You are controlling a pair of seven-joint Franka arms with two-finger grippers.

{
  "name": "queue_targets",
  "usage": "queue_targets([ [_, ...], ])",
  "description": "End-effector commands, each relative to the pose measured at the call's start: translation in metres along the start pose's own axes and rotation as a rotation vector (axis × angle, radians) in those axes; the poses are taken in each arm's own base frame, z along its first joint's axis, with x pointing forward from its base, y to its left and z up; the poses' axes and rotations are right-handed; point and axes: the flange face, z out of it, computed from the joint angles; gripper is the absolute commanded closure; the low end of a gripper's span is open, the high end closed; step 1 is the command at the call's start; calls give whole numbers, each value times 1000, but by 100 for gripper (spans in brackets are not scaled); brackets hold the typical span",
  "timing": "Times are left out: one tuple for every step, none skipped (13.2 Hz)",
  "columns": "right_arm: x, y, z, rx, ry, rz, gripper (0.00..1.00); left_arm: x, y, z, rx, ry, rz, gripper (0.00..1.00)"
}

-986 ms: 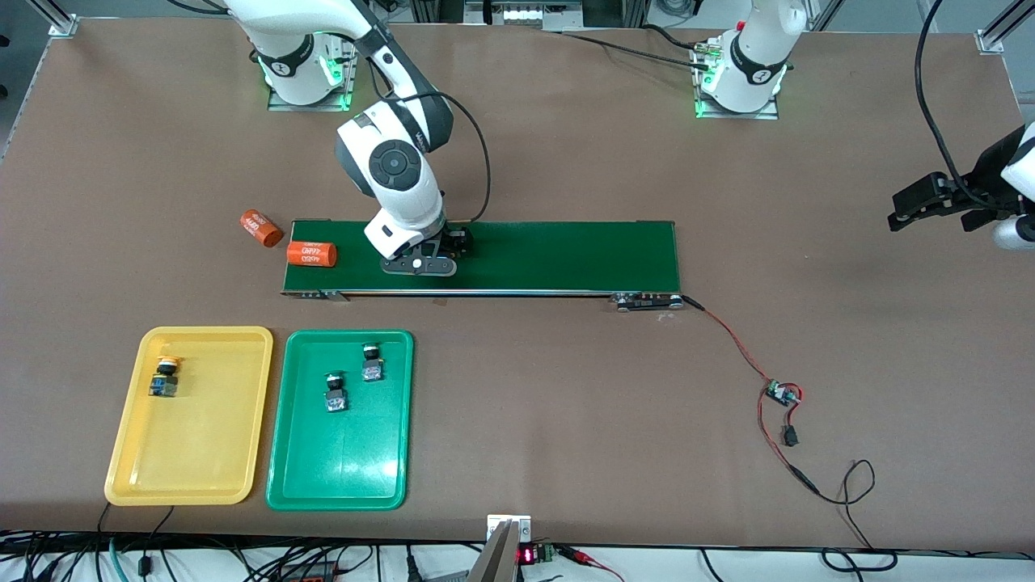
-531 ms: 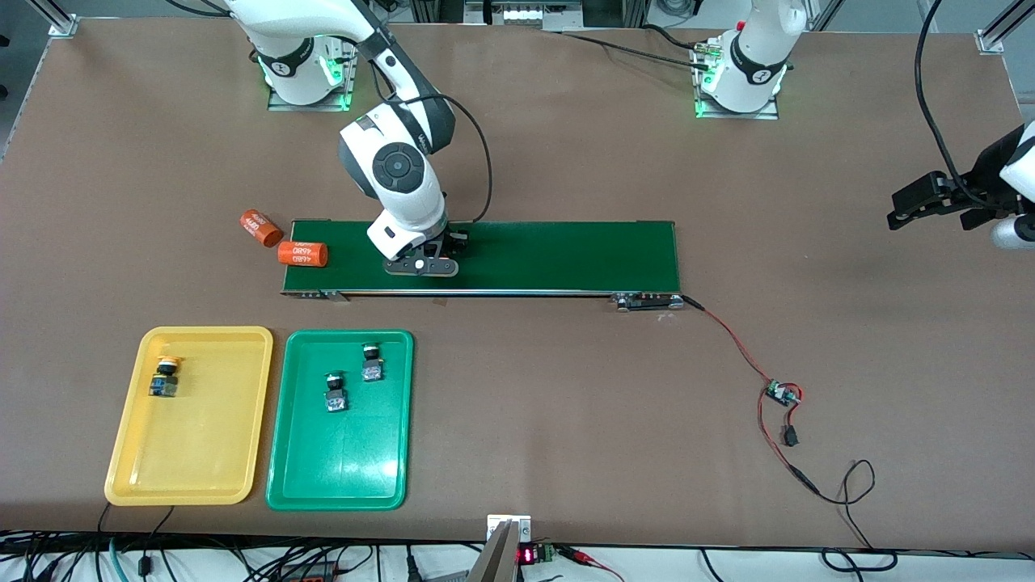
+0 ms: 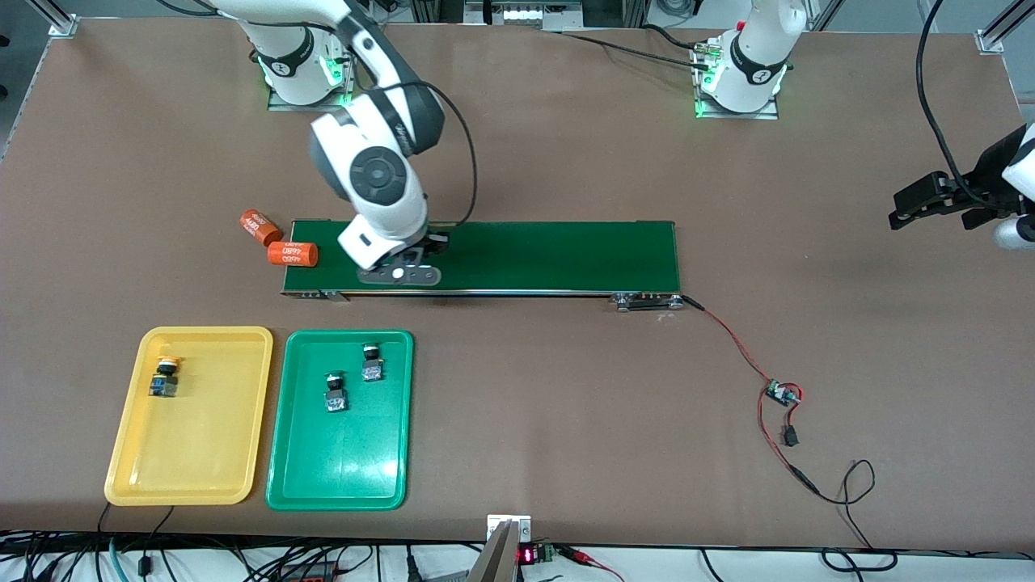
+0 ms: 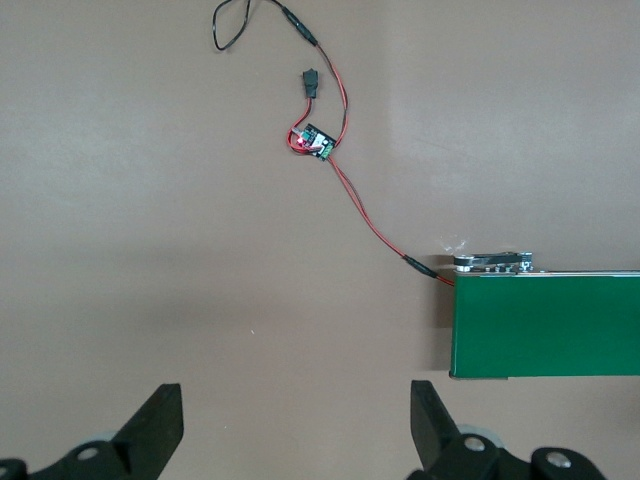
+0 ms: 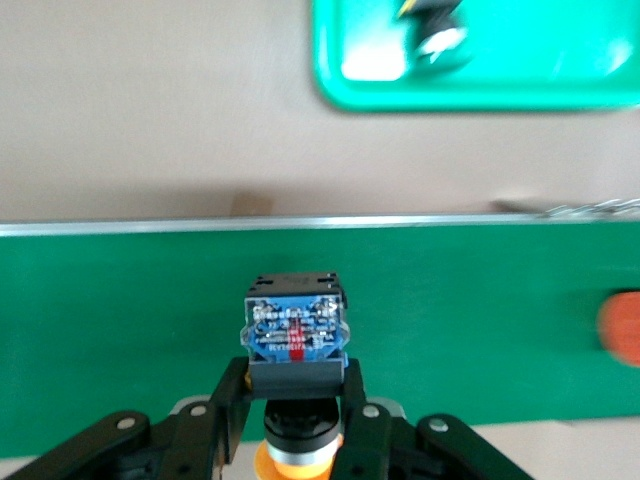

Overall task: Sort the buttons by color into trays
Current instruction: 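Carry the button with the right gripper down into the yellow tray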

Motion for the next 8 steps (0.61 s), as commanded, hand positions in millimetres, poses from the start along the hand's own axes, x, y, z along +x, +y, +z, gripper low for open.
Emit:
queue_targets([
  [30, 40, -42, 10, 9, 19, 100, -6, -1, -3, 17, -10, 10, 0],
  [42, 59, -52, 14, 23, 42, 100, -9, -1, -2, 17, -32, 10, 0],
  [54, 80, -60, 13, 43, 39, 100, -9, 0, -5, 19, -27, 13, 0],
  [65, 101, -63, 16, 49, 13, 100, -10, 5, -5, 22, -27, 21, 0],
  [75, 128, -62, 13, 48, 6, 100, -9, 6, -6, 23, -24, 24, 0],
  [83, 151, -60, 1, 45, 19, 100, -9, 10, -7, 23, -18, 30, 0],
  [92, 178, -55, -47, 47, 21, 100, -9, 14, -8, 23, -17, 38, 0],
  [101, 202, -45, -86, 40, 14, 100, -10, 16, -7, 23, -21, 41, 0],
])
